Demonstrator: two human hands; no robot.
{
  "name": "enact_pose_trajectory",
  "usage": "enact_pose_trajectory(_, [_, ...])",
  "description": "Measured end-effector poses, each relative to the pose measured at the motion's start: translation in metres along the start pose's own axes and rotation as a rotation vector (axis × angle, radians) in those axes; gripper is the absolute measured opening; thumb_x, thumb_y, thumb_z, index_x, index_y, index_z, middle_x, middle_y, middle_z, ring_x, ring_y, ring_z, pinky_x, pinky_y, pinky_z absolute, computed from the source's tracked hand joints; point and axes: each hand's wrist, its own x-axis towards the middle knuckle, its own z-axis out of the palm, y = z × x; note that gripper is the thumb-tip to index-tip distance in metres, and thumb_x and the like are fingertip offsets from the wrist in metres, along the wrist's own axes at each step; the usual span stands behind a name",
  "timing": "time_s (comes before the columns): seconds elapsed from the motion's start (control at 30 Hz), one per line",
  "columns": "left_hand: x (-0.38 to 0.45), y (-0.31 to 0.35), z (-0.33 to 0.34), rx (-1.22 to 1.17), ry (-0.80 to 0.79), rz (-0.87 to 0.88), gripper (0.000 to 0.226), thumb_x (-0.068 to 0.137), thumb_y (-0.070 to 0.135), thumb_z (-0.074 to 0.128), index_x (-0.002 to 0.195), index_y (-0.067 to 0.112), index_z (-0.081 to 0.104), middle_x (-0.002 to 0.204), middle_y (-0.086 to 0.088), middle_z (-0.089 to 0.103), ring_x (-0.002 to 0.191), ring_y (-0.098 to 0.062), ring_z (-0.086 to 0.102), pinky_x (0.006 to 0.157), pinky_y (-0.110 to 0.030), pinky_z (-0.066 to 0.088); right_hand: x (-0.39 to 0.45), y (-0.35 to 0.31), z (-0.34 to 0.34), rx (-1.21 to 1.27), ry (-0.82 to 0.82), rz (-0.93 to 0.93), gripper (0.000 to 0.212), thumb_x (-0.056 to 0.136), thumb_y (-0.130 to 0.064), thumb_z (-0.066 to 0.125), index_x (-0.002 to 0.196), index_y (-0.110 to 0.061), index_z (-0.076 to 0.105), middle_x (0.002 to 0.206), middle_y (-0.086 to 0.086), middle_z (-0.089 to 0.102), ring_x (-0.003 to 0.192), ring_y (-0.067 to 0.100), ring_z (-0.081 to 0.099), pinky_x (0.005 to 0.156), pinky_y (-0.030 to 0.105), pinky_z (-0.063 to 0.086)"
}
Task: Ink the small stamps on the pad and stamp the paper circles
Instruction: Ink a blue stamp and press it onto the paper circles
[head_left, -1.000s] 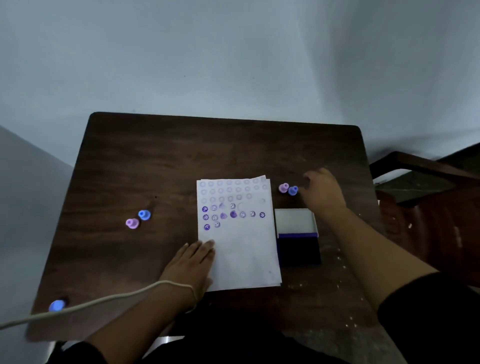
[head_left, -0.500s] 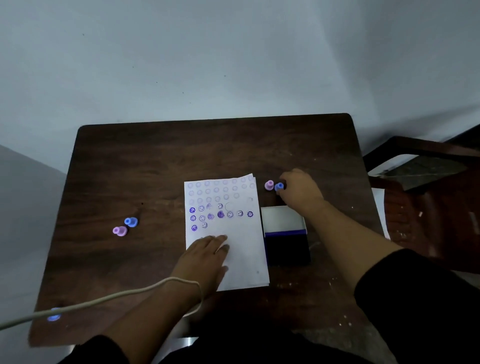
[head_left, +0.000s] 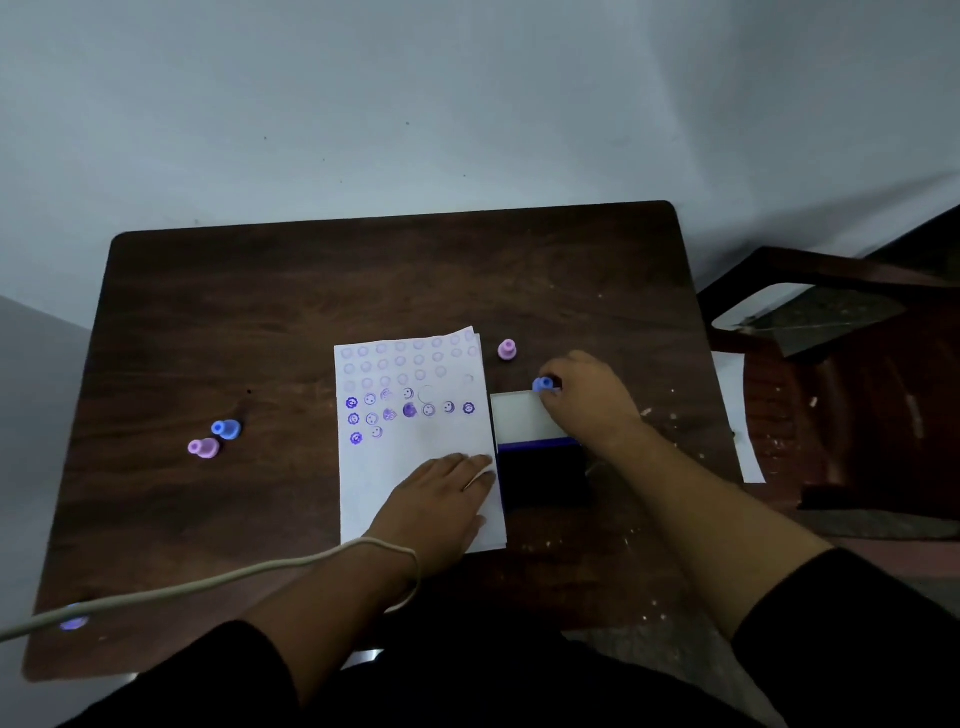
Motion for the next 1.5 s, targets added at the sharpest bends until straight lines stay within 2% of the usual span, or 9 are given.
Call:
enact_pose_trajectory(0.1, [0.005, 0.007, 0.000, -0.032, -0.006, 0.018, 0.060, 0.099, 0.036, 0.055, 0.153, 0.015, 0.038, 0.162, -0.004, 0.033, 0.145, -0.026, 0.034, 0.118, -0.039, 0.028, -0.030, 0.001, 0.001, 0.006, -0.062, -0.012, 0.021, 0.093, -0.033, 0.068, 0.114, -0.029, 0.067, 0.110, -0.008, 0.059, 0.101, 0.008, 0.056, 0.091, 0.029, 0.049])
enact_pose_trajectory(0.33, [0.008, 0.014, 0.008, -0.012, -0.071, 0.032, 0.067, 0.099, 0.038, 0.052, 0.158, 0.017, 0.027, 0.168, -0.002, 0.018, 0.151, -0.026, 0.020, 0.120, -0.040, 0.021, -0.076, -0.003, 0.018, 0.010, -0.122, -0.053, 0.010, 0.096, -0.033, 0.066, 0.103, -0.026, 0.067, 0.099, -0.007, 0.059, 0.088, 0.007, 0.057, 0.084, 0.027, 0.052])
enact_pose_trajectory(0.57, [0.006, 0.011, 0.017, 0.076, -0.089, 0.038, 0.067, 0.092, 0.041, 0.060, 0.151, 0.013, 0.042, 0.162, -0.006, 0.033, 0.145, -0.031, 0.034, 0.117, -0.046, 0.029, -0.083, -0.008, 0.030, -0.006, -0.186, -0.036, 0.009, 0.096, -0.031, 0.063, 0.095, -0.022, 0.065, 0.089, -0.002, 0.064, 0.080, 0.013, 0.060, 0.077, 0.035, 0.055])
enact_pose_trajectory(0.73, [0.004, 0.010, 0.020, 0.078, -0.099, 0.023, 0.068, 0.092, 0.042, 0.058, 0.152, 0.017, 0.040, 0.163, -0.003, 0.030, 0.147, -0.031, 0.030, 0.118, -0.049, 0.028, -0.079, -0.012, 0.031, -0.050, -0.223, -0.021, 0.013, 0.098, -0.029, 0.061, 0.095, -0.018, 0.065, 0.089, 0.002, 0.066, 0.079, 0.017, 0.062, 0.075, 0.036, 0.055])
enact_pose_trajectory(0.83, [0.004, 0.009, 0.020, 0.084, -0.103, 0.023, 0.067, 0.092, 0.042, 0.058, 0.152, 0.017, 0.040, 0.164, -0.003, 0.029, 0.148, -0.031, 0.029, 0.118, -0.049, 0.028, -0.074, -0.015, 0.031, -0.070, -0.278, -0.011, 0.011, 0.099, -0.027, 0.061, 0.098, -0.016, 0.065, 0.092, 0.003, 0.065, 0.082, 0.017, 0.061, 0.073, 0.030, 0.048])
enact_pose_trajectory(1.03, [0.002, 0.007, 0.024, 0.098, -0.115, 0.037, 0.069, 0.096, 0.041, 0.053, 0.157, 0.018, 0.029, 0.168, -0.002, 0.018, 0.150, -0.032, 0.023, 0.120, -0.050, 0.024, -0.068, -0.020, 0.029, -0.077, -0.352, 0.013, 0.012, 0.099, -0.022, 0.062, 0.106, -0.012, 0.064, 0.100, 0.008, 0.064, 0.090, 0.022, 0.063, 0.077, 0.031, 0.048])
enact_pose_trajectory(1.27, [0.001, 0.007, 0.023, 0.100, -0.120, 0.038, 0.070, 0.098, 0.040, 0.050, 0.159, 0.018, 0.023, 0.169, -0.002, 0.012, 0.151, -0.032, 0.018, 0.121, -0.050, 0.020, -0.059, -0.027, 0.027, -0.106, -0.485, 0.091, 0.021, 0.100, -0.023, 0.061, 0.116, -0.009, 0.063, 0.111, 0.011, 0.065, 0.102, 0.025, 0.063, 0.095, 0.039, 0.051])
enact_pose_trajectory(1.4, [0.000, 0.008, 0.020, 0.127, -0.116, 0.040, 0.068, 0.098, 0.041, 0.048, 0.158, 0.019, 0.024, 0.169, -0.003, 0.013, 0.150, -0.033, 0.019, 0.121, -0.054, 0.015, -0.069, -0.021, 0.032, -0.083, -0.351, 0.055, 0.012, 0.101, -0.026, 0.059, 0.100, -0.015, 0.063, 0.095, 0.003, 0.063, 0.084, 0.017, 0.059, 0.078, 0.030, 0.045])
enact_pose_trajectory(1.5, [-0.001, 0.008, 0.017, 0.166, -0.099, 0.050, 0.067, 0.096, 0.041, 0.049, 0.156, 0.018, 0.030, 0.167, -0.004, 0.019, 0.147, -0.035, 0.026, 0.119, -0.060, 0.014, -0.076, -0.018, 0.031, -0.082, -0.327, 0.027, 0.011, 0.101, -0.027, 0.058, 0.103, -0.017, 0.064, 0.095, 0.002, 0.063, 0.084, 0.014, 0.057, 0.077, 0.029, 0.043])
